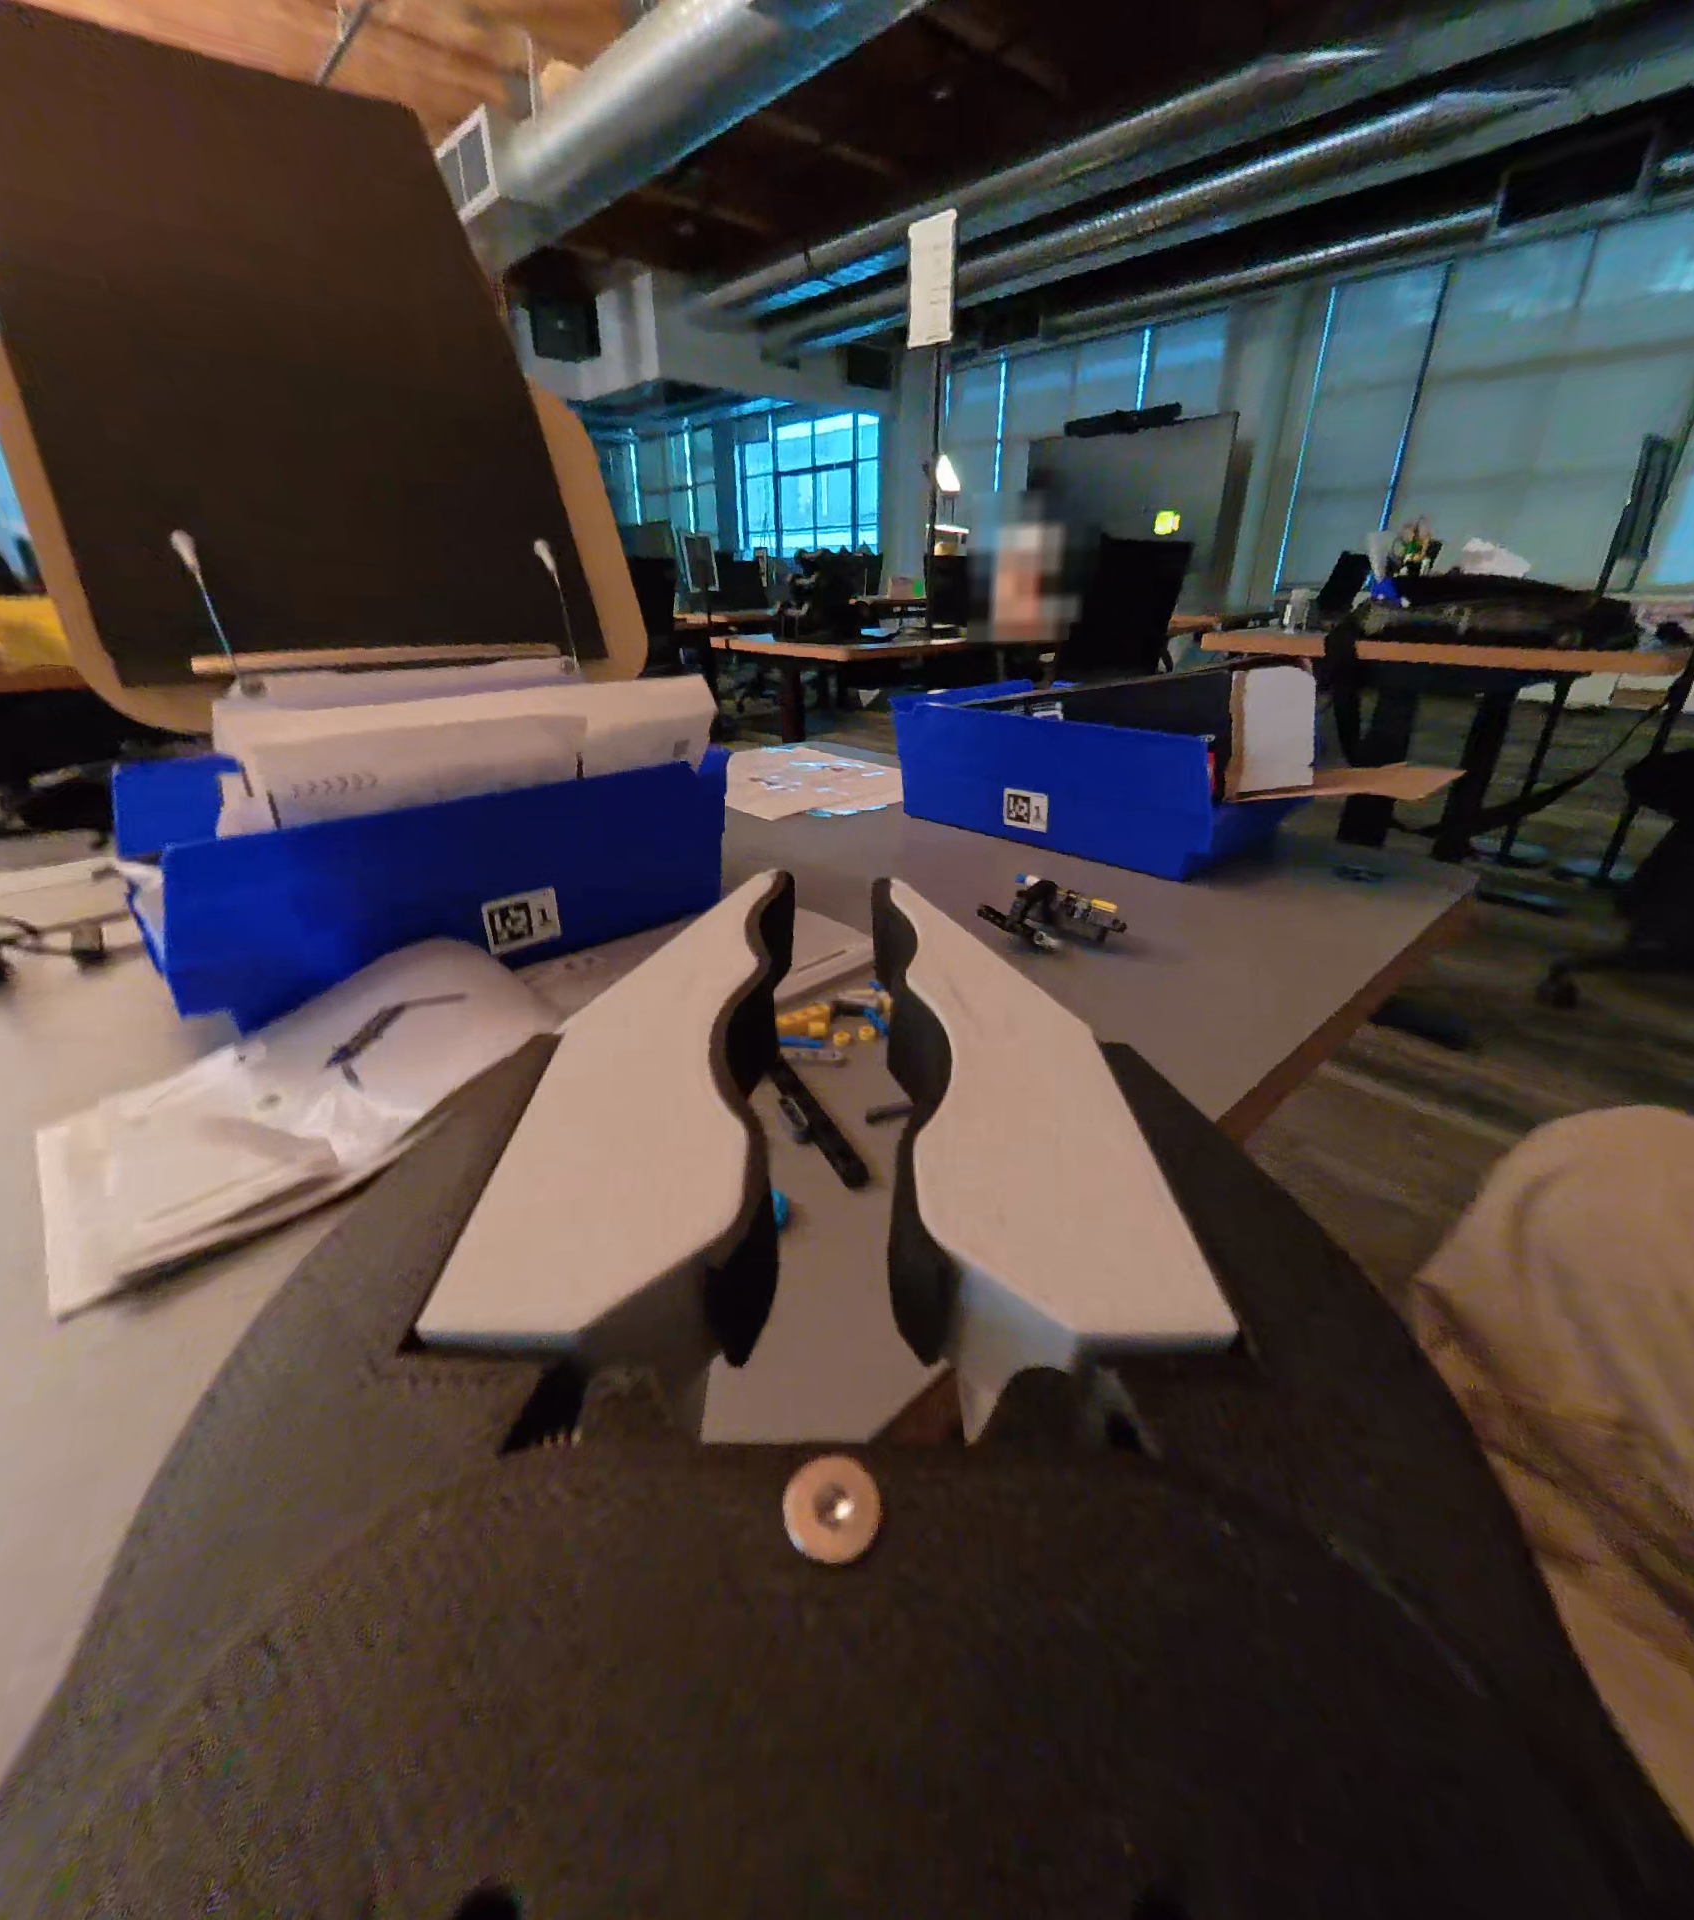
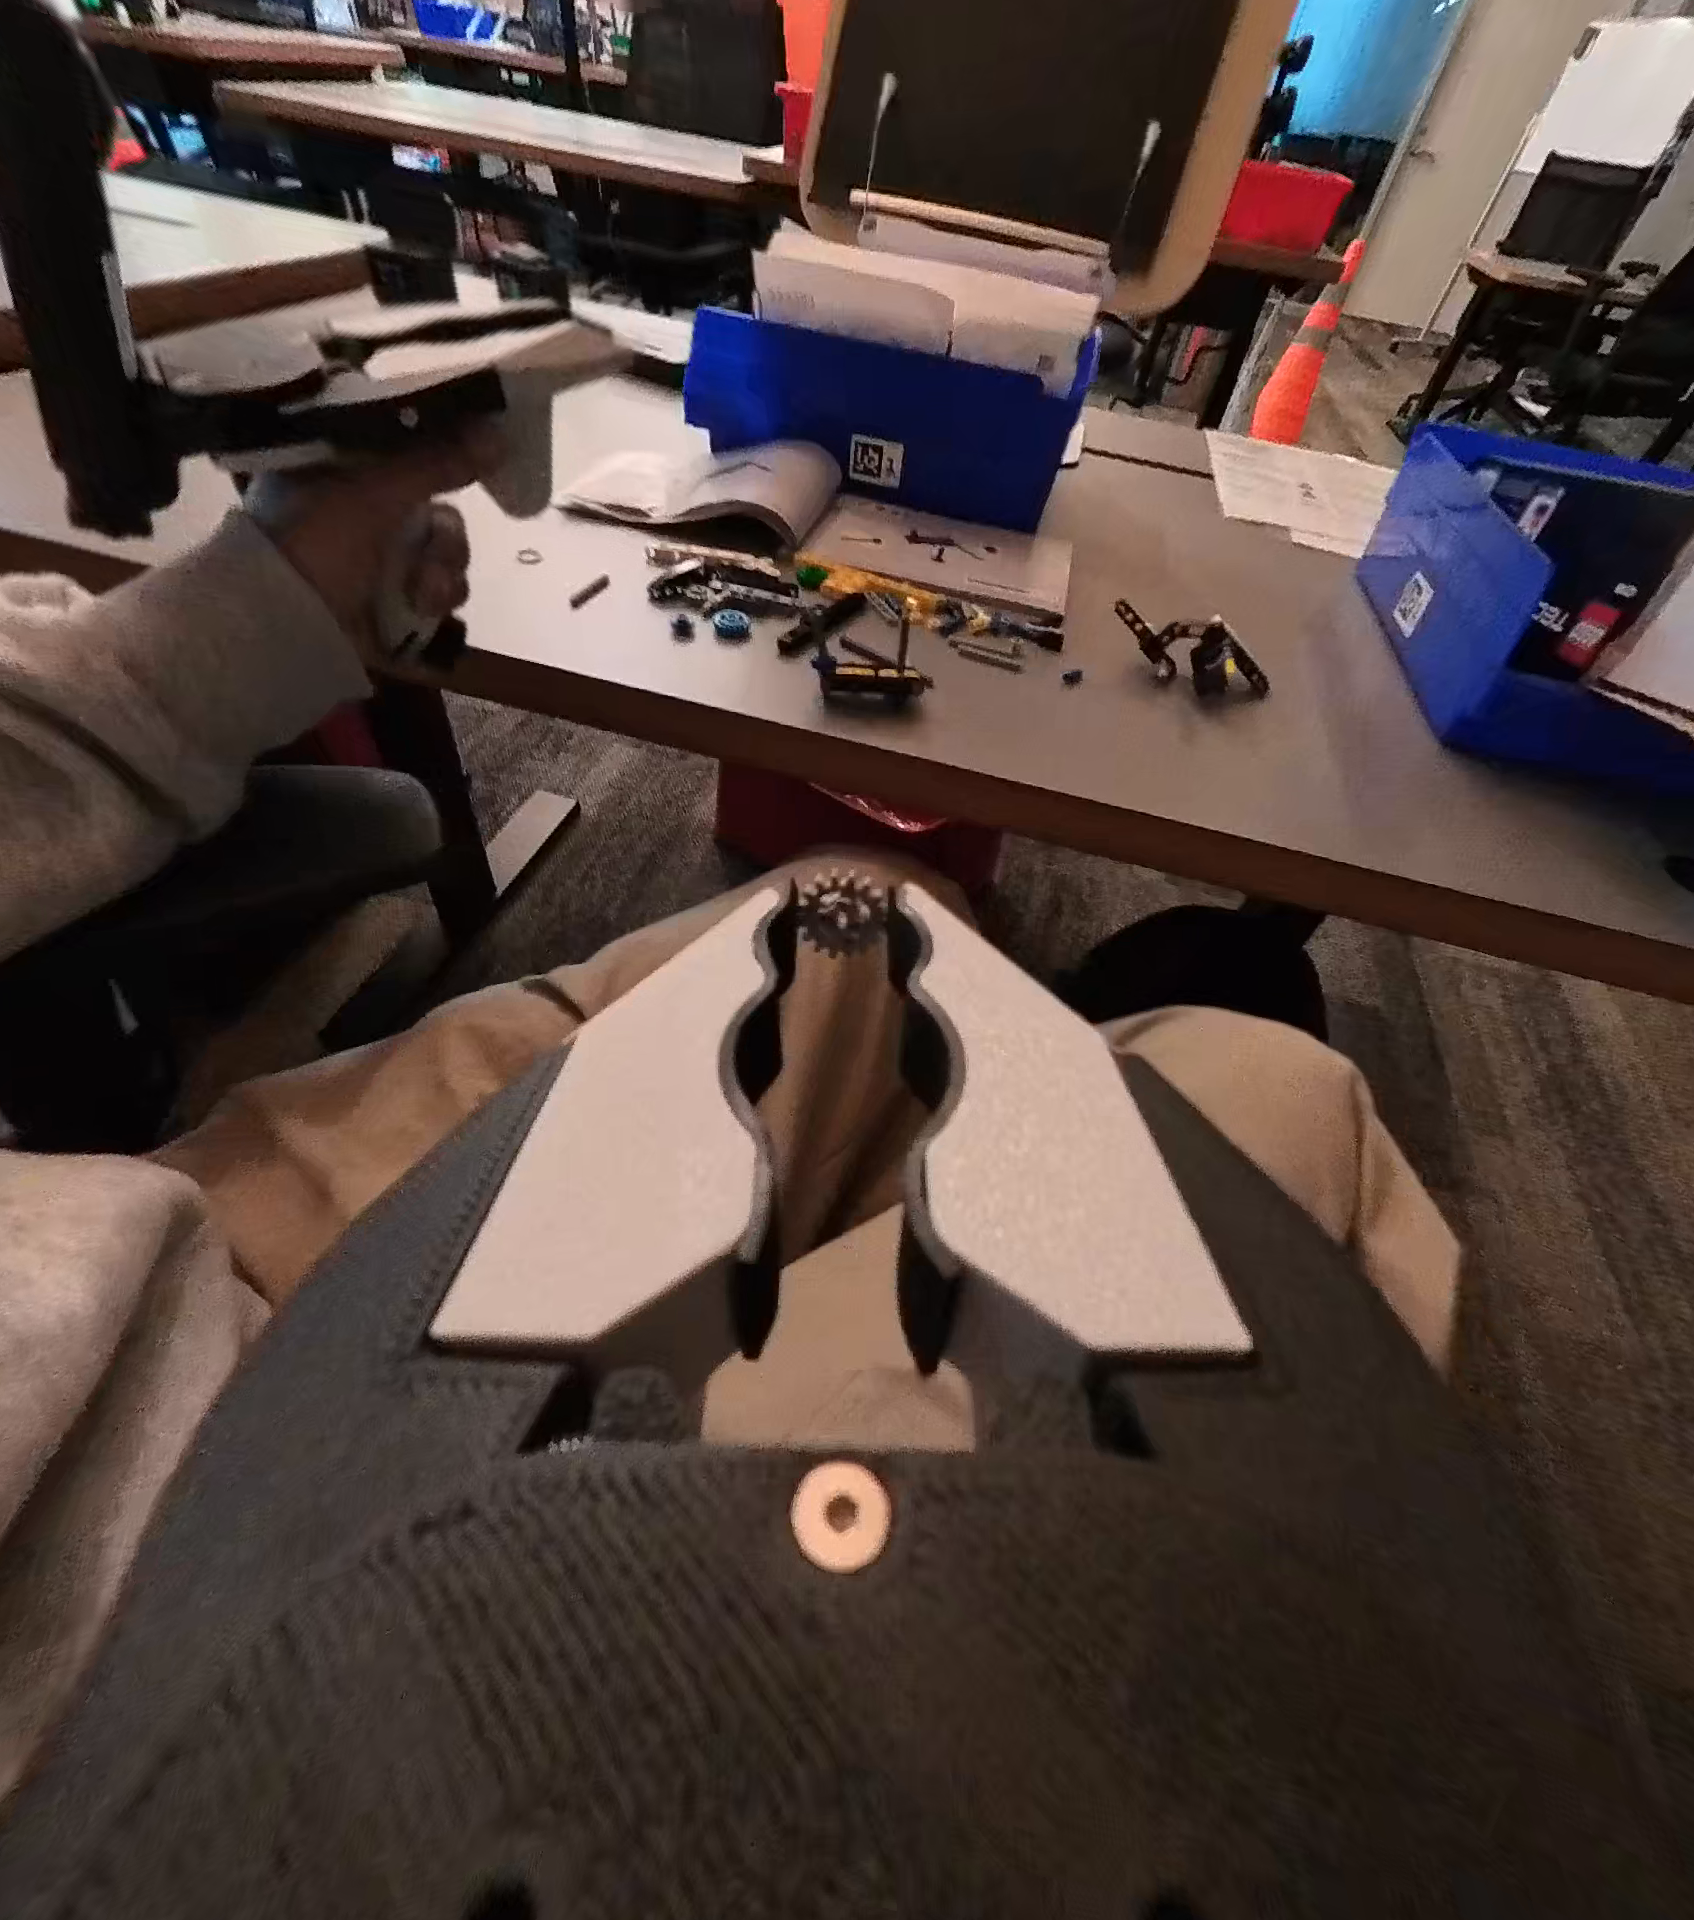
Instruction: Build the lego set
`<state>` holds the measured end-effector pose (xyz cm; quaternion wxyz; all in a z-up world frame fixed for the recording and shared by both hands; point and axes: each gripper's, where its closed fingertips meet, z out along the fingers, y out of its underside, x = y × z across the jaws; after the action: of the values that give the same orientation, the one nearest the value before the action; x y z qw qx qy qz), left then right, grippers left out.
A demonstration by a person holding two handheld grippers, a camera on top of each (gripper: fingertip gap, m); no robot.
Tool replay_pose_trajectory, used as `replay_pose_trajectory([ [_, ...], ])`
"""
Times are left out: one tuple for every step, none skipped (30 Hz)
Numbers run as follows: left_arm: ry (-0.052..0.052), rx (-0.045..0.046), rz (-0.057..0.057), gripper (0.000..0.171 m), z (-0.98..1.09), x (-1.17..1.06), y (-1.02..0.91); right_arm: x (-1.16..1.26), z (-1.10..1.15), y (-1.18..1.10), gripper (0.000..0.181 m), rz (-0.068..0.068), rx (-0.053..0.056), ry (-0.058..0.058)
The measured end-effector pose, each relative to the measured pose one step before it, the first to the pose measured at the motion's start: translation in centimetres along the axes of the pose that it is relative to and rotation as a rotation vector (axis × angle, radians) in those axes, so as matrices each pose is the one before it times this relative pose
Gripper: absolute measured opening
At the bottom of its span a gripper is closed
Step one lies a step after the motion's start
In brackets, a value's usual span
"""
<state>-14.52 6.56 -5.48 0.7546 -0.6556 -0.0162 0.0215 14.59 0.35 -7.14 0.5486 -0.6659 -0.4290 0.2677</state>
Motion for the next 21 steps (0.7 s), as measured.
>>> replay_pose_trajectory([
  [0.0035, -0.00493, -0.0251, 0.014, -0.552, 0.060, 0.206, -0.271, 0.017, -0.294, 0.015, -0.0031, 0.0139, 0.0008],
  [0.0087, -0.00690, -0.0146, 0.014, -0.496, 0.210, 0.256, -0.191, 0.073, -0.278, 0.015, -0.0044, 0.0099, -0.0014],
  [0.0150, -0.02390, -0.0027, 0.016, -0.449, 0.352, 0.472, -0.184, 0.101, -0.391, 0.015, -0.0060, 0.0085, -0.0083],
  [0.0066, -0.03224, 0.0088, 0.018, -0.499, 0.249, 0.538, -0.169, 0.144, -0.576, 0.015, -0.0144, 0.0153, -0.0126],
  [-0.0139, -0.02028, 0.0094, 0.019, -0.568, -0.081, 0.375, 0.003, 0.223, -0.638, 0.015, -0.0223, 0.0177, -0.0081],
  [-0.0227, -0.00843, -0.0005, 0.019, -0.624, -0.283, 0.279, 0.135, 0.338, -0.506, 0.014, -0.0231, 0.0118, -0.0070],
  [-0.0169, -0.00548, -0.0110, 0.019, -0.634, -0.284, 0.289, 0.206, 0.436, -0.330, 0.015, -0.0157, 0.0060, -0.0112],
  [-0.0149, -0.00976, -0.0184, 0.019, -0.572, -0.350, 0.370, 0.259, 0.537, -0.198, 0.015, -0.0043, 0.0057, -0.0161],
  [-0.0164, -0.01962, -0.0198, 0.020, -0.482, -0.428, 0.508, 0.328, 0.631, -0.020, 0.014, 0.0080, 0.0056, -0.0191],
  [-0.0136, -0.02538, -0.0161, 0.022, -0.384, -0.413, 0.609, 0.416, 0.749, 0.209, 0.014, 0.0190, 0.0020, -0.0221],
  [-0.0116, -0.02687, -0.0120, 0.024, -0.329, -0.373, 0.622, 0.499, 0.861, 0.391, 0.014, 0.0283, -0.0022, -0.0250],
  [-0.0124, -0.02329, -0.0072, 0.025, -0.277, -0.327, 0.520, 0.637, 0.975, 0.454, 0.014, 0.0345, -0.0032, -0.0252],
  [-0.0128, -0.01567, -0.0014, 0.025, -0.228, -0.284, 0.396, 0.742, 1.055, 0.415, 0.014, 0.0373, -0.0033, -0.0251],
  [-0.0128, -0.01311, 0.0046, 0.026, -0.161, -0.221, 0.359, 0.834, 1.160, 0.289, 0.014, 0.0369, 0.0004, -0.0256],
  [-0.0159, -0.01077, 0.0050, 0.026, -0.049, -0.212, 0.333, 0.923, 1.241, 0.176, 0.014, 0.0352, 0.0041, -0.0245],
  [-0.0122, -0.00767, 0.0049, 0.026, 0.072, -0.089, 0.264, 0.931, 1.336, 0.060, 0.014, 0.0305, 0.0091, -0.0276],
  [-0.0126, -0.00139, 0.0044, 0.026, 0.248, -0.025, 0.184, 0.895, 1.409, -0.073, 0.015, 0.0244, 0.0168, -0.0341],
  [-0.0257, 0.01020, 0.0147, 0.031, 0.396, -0.147, -0.002, 0.832, 1.456, -0.153, 0.015, 0.0205, 0.0207, -0.0402],
  [-0.0428, 0.02121, 0.0510, 0.050, 0.479, -0.286, -0.212, 0.429, 1.353, -0.432, 0.015, 0.0165, 0.0395, -0.0663],
  [-0.0458, 0.03392, 0.0940, 0.056, 0.549, -0.161, -0.255, -0.102, 1.005, -1.014, 0.015, 0.0138, 0.0802, -0.0933],
  [-0.0442, 0.04039, 0.1060, 0.055, 0.615, -0.011, -0.102, 0.567, 0.872, -0.947, 0.015, 0.0224, 0.0798, -0.0414],
])
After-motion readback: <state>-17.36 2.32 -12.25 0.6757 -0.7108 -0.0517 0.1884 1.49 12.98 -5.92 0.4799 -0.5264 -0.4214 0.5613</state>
